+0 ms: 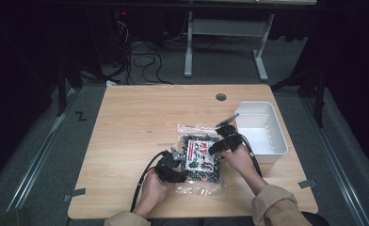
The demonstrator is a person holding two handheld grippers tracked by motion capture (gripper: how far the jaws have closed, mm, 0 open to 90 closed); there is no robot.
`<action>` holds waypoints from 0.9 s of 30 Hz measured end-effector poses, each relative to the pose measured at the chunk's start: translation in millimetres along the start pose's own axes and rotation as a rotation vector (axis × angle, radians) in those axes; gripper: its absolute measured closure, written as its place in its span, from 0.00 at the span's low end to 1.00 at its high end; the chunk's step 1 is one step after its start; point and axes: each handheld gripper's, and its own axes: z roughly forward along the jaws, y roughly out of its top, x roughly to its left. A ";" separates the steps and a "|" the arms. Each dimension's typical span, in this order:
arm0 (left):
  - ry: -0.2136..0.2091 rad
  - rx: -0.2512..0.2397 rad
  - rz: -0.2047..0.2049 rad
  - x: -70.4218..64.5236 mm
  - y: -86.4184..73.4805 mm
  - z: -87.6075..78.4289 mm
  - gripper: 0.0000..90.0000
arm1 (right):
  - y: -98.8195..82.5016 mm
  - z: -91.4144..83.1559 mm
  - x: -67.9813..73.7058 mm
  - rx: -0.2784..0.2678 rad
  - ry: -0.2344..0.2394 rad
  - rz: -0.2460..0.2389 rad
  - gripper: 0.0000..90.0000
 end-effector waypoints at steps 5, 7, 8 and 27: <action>-0.012 -0.001 -0.002 1.2 0.1 0.4 0.45 | 3.6 9.9 -1.3 0.028 0.034 0.045 0.32; -0.012 -0.002 0.004 1.2 0.4 0.6 0.45 | 4.1 10.8 -1.7 0.029 0.046 0.048 0.32; -0.015 -0.003 0.003 1.3 0.5 0.8 0.46 | 4.9 12.3 -0.8 0.031 0.049 0.045 0.30; -0.044 -0.007 0.013 5.7 1.9 4.0 0.45 | 9.3 7.1 -9.5 0.038 0.110 0.054 0.52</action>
